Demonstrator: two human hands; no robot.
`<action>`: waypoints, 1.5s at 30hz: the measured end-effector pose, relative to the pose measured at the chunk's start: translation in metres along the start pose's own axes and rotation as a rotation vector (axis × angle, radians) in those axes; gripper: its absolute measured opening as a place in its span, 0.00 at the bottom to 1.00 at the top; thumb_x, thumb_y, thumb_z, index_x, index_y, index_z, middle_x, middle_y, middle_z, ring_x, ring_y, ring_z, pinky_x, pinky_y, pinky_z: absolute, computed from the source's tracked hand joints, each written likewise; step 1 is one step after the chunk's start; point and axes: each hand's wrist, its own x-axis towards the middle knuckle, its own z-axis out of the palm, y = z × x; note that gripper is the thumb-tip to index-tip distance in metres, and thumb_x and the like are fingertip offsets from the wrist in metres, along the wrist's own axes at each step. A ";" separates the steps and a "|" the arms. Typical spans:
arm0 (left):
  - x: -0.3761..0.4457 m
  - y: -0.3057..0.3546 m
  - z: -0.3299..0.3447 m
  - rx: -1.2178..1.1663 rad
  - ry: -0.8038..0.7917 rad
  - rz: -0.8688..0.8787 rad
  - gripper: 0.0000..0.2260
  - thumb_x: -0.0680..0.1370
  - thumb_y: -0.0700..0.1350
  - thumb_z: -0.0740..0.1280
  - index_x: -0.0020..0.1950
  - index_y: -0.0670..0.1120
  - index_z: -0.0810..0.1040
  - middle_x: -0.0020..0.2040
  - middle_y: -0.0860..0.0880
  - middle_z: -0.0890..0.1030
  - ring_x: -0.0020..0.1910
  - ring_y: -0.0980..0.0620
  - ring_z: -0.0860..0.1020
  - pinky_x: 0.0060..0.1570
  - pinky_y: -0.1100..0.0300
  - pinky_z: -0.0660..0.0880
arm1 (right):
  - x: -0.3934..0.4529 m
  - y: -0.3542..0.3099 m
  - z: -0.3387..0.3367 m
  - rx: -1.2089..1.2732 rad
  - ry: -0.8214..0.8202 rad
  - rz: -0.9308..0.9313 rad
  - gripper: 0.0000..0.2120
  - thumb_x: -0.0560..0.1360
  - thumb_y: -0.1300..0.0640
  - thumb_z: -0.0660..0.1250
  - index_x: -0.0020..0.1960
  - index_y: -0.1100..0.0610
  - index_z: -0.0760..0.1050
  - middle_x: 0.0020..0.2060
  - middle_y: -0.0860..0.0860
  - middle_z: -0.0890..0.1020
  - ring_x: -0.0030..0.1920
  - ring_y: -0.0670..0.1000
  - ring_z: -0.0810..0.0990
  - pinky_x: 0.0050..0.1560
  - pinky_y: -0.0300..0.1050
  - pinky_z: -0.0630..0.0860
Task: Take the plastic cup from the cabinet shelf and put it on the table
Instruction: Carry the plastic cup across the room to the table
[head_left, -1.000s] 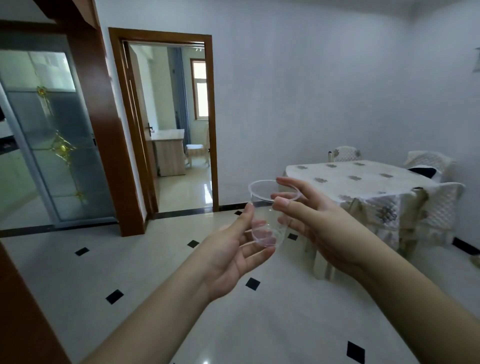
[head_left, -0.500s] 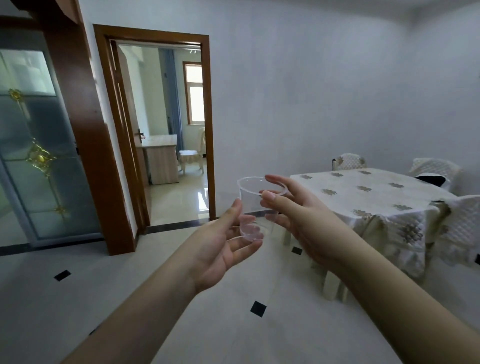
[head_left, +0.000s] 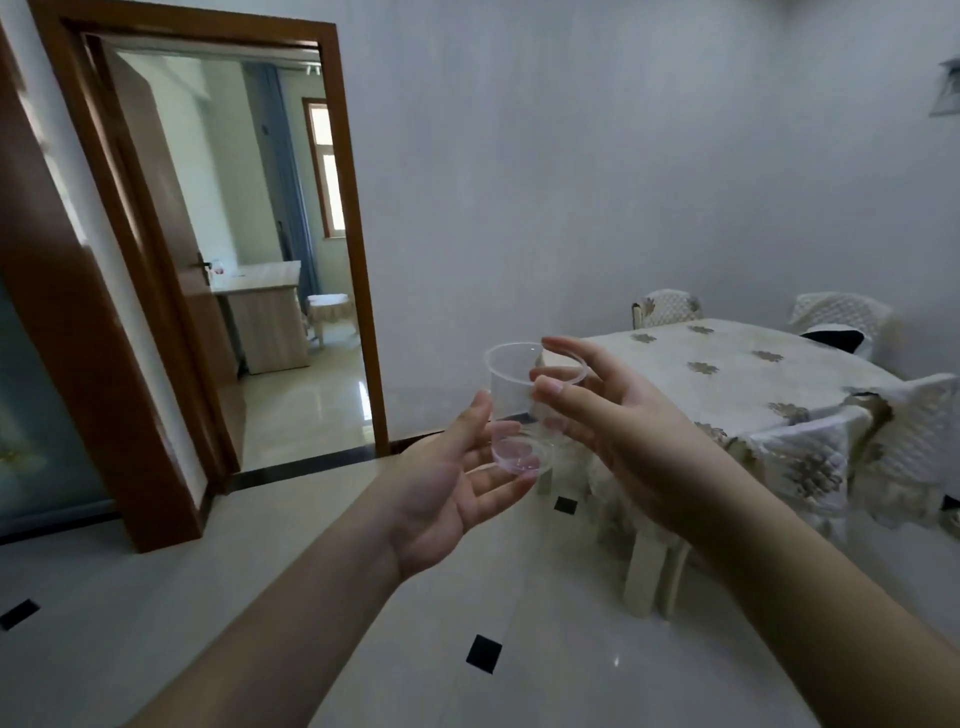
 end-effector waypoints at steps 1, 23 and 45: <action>0.018 0.001 0.007 -0.001 -0.006 -0.009 0.26 0.70 0.56 0.71 0.58 0.39 0.78 0.49 0.39 0.86 0.49 0.41 0.85 0.43 0.53 0.83 | 0.014 0.004 -0.013 0.008 -0.003 0.004 0.34 0.64 0.43 0.76 0.68 0.46 0.71 0.59 0.52 0.81 0.59 0.49 0.81 0.66 0.54 0.72; 0.280 0.096 -0.093 -0.133 0.037 0.000 0.28 0.70 0.55 0.73 0.63 0.38 0.74 0.54 0.36 0.84 0.53 0.40 0.84 0.43 0.54 0.83 | 0.316 0.094 -0.019 0.028 -0.168 0.028 0.39 0.58 0.39 0.76 0.67 0.44 0.71 0.59 0.49 0.81 0.57 0.49 0.81 0.61 0.47 0.75; 0.517 0.224 -0.203 -0.015 0.052 -0.026 0.19 0.79 0.51 0.65 0.61 0.36 0.77 0.51 0.35 0.85 0.48 0.41 0.85 0.41 0.54 0.83 | 0.580 0.170 0.006 0.046 -0.100 -0.017 0.32 0.62 0.40 0.77 0.65 0.41 0.74 0.57 0.46 0.82 0.61 0.48 0.79 0.68 0.57 0.69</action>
